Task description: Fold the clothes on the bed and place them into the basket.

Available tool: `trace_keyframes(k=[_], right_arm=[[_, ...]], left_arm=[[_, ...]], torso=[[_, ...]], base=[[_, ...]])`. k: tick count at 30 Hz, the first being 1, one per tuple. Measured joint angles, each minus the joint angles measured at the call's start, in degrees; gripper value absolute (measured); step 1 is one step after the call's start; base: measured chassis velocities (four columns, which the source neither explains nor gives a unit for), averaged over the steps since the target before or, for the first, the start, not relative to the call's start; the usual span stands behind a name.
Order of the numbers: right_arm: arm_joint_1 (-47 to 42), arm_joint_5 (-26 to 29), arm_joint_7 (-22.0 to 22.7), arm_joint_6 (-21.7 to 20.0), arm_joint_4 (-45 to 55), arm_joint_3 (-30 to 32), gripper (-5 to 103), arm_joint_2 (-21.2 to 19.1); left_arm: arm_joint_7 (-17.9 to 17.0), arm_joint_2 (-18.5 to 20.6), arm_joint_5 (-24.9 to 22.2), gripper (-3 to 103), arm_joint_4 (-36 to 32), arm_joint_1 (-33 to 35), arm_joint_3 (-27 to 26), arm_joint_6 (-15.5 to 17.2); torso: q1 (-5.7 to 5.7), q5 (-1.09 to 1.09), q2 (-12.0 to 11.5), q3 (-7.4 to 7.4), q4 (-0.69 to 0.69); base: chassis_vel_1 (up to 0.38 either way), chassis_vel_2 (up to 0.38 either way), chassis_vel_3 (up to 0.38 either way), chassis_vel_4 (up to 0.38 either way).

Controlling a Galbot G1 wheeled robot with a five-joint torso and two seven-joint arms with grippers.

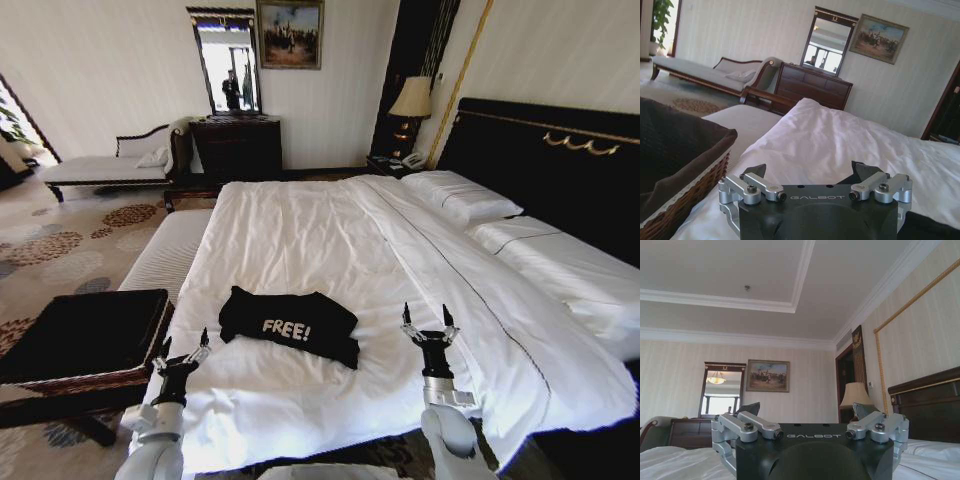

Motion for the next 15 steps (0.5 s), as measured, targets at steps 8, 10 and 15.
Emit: trace_keyframes(k=[8,10,15], right_arm=[[2.3,0.0,0.7,0.1,-3.6,-2.7,100,-1.2],[2.5,0.0,0.9,0.2,-4.1,-2.7,100,-1.2],[2.7,-0.2,0.9,0.5,-5.0,-2.7,100,-1.2]], left_arm=[[-10.3,10.4,-16.6,100,-2.4,-9.4,-1.2,13.4],[-14.0,14.1,-22.3,100,-1.4,-13.0,-0.3,17.6],[-19.6,19.9,-34.1,100,2.7,-20.9,1.8,25.3]], torso=[[0.0,0.01,0.0,0.0,-0.04],[0.0,0.01,0.0,0.0,-0.05],[0.01,0.01,0.0,0.0,-0.03]], base=[[0.0,0.0,0.0,0.0],[0.0,0.0,0.0,0.0],[0.0,0.0,0.0,0.0]])
